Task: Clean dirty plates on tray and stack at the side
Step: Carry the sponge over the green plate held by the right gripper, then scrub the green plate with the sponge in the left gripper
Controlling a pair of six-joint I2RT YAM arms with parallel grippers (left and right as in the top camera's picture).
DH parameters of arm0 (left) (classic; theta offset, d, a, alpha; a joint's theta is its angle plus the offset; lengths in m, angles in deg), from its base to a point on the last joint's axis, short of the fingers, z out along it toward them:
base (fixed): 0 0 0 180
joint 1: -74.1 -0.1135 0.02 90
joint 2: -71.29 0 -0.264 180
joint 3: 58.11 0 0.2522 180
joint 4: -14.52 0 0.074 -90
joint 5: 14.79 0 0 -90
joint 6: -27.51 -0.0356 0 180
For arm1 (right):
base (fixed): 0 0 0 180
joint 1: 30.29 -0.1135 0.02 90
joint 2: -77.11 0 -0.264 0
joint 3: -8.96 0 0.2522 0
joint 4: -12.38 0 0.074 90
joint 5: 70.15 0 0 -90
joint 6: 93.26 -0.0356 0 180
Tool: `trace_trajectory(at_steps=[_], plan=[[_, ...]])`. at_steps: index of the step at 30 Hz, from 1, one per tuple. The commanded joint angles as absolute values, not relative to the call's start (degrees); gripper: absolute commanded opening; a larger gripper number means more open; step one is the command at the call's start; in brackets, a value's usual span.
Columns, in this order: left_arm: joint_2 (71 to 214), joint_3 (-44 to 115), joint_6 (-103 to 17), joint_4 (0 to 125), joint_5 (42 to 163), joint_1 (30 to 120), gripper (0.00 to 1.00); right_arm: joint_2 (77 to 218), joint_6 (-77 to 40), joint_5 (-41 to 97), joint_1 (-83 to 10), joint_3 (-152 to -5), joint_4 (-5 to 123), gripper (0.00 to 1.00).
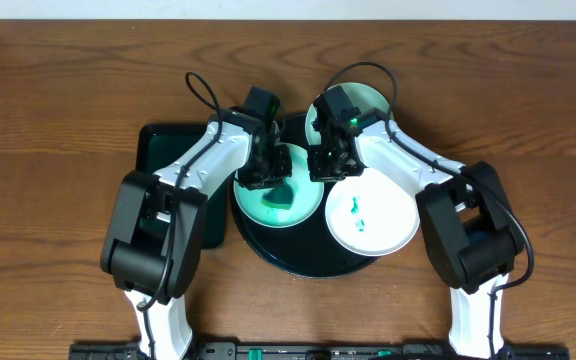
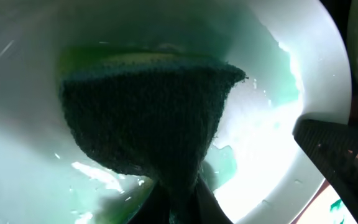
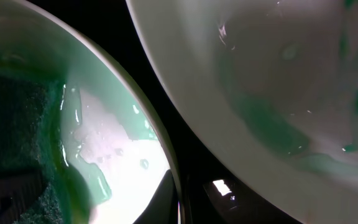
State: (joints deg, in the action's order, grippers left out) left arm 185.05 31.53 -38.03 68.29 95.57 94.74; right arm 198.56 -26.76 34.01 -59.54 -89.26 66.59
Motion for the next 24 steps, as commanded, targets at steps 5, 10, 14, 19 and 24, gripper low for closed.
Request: trace_trajectory(at_steps=[5,10,14,19,24], plan=[[187.71,31.66,-26.44,74.26,72.05,94.81,0.08,201.18,-27.62,35.12,-60.29,-88.26,65.36,0.01],[187.67,31.83,-25.41,77.08,69.93,95.62,0.07,201.18,-27.48,35.12,-60.27,-88.24,65.34,0.01],[187.67,31.85,-34.05,74.3,82.54,96.52,0.07,201.18,-27.44,35.12,-60.27,-88.24,65.32,0.01],[187.67,31.85,-51.38,66.56,107.19,96.67,0.07,201.18,-27.42,35.12,-60.27,-88.24,65.34,0.01],[187.67,31.85,-48.3,63.96,100.05,96.56,0.07,201.18,-27.18,35.12,-60.27,-88.24,65.34,0.01]])
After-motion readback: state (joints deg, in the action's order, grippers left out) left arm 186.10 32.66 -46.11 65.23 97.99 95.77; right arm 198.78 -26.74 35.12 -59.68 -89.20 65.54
